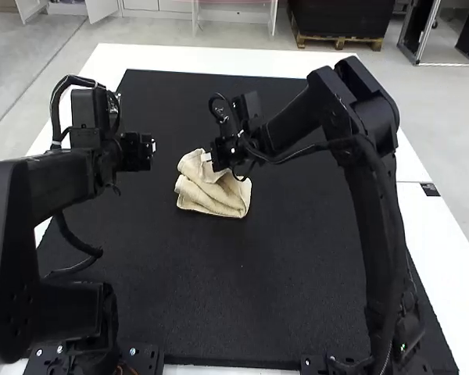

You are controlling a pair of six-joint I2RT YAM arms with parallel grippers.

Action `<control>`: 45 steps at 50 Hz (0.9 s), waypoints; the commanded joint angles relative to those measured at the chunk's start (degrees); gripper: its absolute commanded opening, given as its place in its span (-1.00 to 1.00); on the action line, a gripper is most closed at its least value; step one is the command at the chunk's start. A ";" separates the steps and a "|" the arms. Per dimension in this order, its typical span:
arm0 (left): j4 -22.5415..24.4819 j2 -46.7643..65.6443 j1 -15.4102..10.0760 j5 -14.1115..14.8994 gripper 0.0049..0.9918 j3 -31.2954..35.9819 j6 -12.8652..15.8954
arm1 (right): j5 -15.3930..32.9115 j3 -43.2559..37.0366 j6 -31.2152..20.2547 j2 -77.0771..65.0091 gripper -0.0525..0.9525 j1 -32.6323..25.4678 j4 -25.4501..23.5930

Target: Fold the towel.

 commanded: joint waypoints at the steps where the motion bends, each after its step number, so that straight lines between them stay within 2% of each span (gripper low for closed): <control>1: 0.34 -1.50 0.34 0.60 0.95 -0.31 -0.47 | 0.20 2.02 -1.02 1.01 -0.89 0.76 0.31; 13: 0.52 -1.59 0.34 0.60 0.95 -0.57 -0.47 | -0.33 2.11 -1.19 0.66 -0.94 0.93 -0.22; 31: 0.61 -1.50 0.34 0.60 0.95 -0.57 -0.47 | -1.39 1.50 -2.51 -4.27 -0.94 1.64 -4.79; 45: 0.61 -1.50 0.34 0.51 0.95 -0.57 -0.56 | -1.47 -1.67 -2.33 -8.48 -0.94 2.43 -5.23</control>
